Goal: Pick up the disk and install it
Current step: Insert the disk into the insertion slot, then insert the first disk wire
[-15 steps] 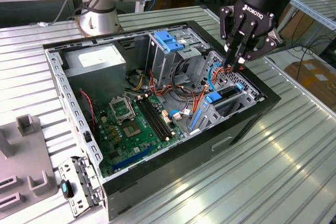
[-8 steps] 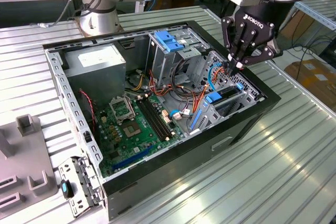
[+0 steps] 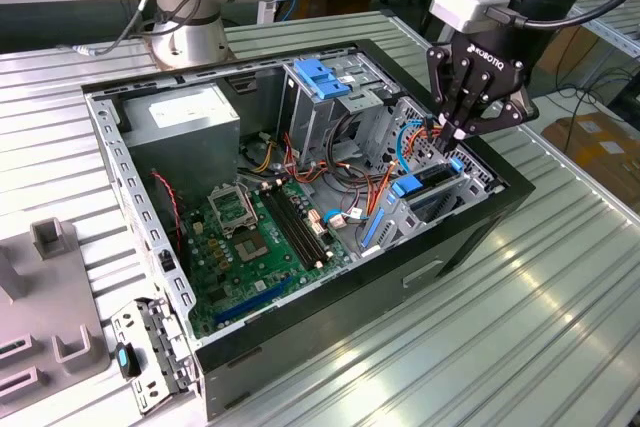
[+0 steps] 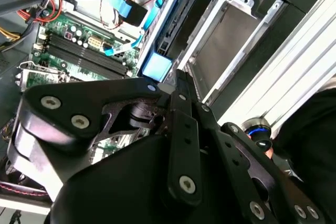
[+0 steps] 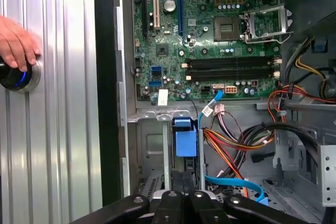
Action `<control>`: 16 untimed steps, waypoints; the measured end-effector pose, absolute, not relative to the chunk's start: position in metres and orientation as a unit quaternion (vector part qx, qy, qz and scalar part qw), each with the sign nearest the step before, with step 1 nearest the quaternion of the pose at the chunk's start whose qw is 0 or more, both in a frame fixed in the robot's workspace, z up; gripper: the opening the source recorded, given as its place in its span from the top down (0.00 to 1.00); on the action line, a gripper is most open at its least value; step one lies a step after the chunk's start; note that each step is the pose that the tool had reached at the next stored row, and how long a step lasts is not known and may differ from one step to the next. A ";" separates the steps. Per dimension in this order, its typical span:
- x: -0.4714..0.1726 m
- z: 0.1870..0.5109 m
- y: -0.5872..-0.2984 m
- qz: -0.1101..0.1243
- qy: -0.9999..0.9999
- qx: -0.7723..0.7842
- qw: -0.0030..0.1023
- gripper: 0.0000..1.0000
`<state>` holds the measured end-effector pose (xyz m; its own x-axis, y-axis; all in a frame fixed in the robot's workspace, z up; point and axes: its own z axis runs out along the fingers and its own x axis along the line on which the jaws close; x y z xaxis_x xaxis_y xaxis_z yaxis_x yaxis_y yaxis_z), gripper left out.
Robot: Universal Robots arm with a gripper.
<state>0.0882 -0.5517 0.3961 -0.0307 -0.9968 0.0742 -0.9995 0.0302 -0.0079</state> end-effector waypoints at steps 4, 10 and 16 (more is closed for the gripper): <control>0.088 0.396 -0.552 0.029 -0.717 0.696 0.024 0.89; 0.098 0.395 -0.552 0.029 -0.717 0.696 0.024 0.89; 0.129 0.394 -0.552 0.029 -0.717 0.696 0.024 0.89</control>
<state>0.1285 -0.5517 0.3940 -0.0306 -0.9967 0.0755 -0.9995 0.0301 -0.0080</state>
